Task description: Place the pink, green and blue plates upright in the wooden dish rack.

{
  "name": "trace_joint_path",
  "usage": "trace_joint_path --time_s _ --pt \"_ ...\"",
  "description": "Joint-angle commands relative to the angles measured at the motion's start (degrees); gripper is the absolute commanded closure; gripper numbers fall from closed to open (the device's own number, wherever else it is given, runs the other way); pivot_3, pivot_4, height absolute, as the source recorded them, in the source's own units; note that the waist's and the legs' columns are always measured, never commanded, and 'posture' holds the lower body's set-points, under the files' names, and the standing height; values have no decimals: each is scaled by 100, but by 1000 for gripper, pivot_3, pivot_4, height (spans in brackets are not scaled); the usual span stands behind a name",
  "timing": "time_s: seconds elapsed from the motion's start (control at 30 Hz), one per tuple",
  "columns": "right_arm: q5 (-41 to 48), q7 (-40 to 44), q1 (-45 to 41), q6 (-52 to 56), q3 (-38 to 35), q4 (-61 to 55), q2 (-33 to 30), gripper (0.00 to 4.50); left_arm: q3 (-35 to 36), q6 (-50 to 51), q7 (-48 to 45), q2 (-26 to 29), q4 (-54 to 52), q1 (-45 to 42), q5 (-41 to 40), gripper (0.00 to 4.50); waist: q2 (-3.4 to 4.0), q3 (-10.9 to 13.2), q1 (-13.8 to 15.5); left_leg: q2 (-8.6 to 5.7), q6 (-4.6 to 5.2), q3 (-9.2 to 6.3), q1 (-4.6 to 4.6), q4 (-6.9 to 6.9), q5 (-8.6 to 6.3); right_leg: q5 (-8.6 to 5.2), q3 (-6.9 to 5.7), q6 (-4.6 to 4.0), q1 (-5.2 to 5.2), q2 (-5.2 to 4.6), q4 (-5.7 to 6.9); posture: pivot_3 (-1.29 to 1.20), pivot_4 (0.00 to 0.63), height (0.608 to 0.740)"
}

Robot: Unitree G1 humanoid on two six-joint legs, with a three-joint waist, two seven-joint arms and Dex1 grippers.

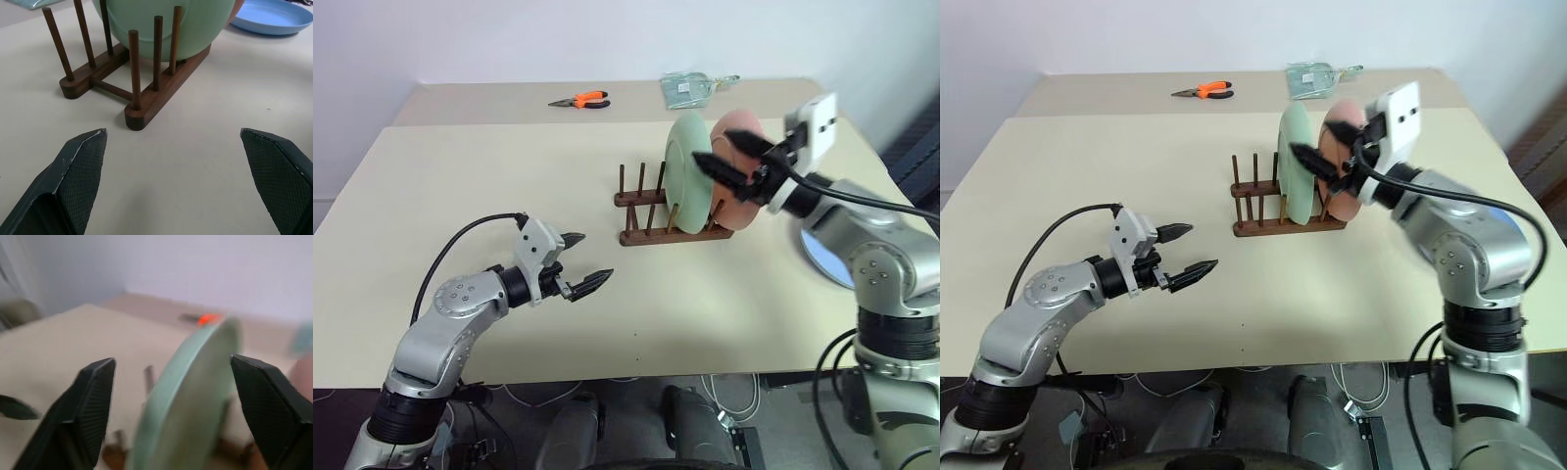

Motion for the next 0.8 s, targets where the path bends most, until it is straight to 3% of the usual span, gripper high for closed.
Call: trace_joint_path --time_s 0.03,0.13,0.3,0.53,0.67,0.8 --pt "141 65 -201 -257 -1161 378 -477 739 -137 -111 -81 -6 -75 -150 105 0 -4 -1 29 1 0 -1 0 0 0 0 -1 0 1 0 0 0 150 740" --pt "-266 81 243 -337 -1565 834 -994 40 -278 -174 -169 -3 -6 -198 207 0 -14 -6 55 0 2 -9 -1 0 -1 -1 -9 -4 10 -1 -7 0 150 740" --pt "-1187 810 2434 -439 -1130 689 -1735 40 -701 -340 -455 -28 91 -344 408 0 -9 -8 18 0 13 0 2 -1 -8 0 -6 -8 14 -5 -9 0 150 740" --pt "-2461 407 3288 -725 -64 1219 -1638 40 -1055 -367 -632 -313 72 -639 421 0 28 -4 -108 5 13 29 13 17 -9 -6 11 5 17 -7 1 0 150 740" --pt "-2922 172 3091 -917 237 1779 -1491 1201 -1054 -328 -640 -367 27 -698 434 0 26 -5 -110 2 17 28 7 21 -11 -7 10 6 16 -10 -2 0 150 740" --pt "-3022 170 2888 -931 265 2018 -1379 3377 -994 -307 -645 -348 -4 -697 423 0 26 -5 -92 1 20 25 5 27 -12 -5 12 7 16 -9 0 0 150 740"
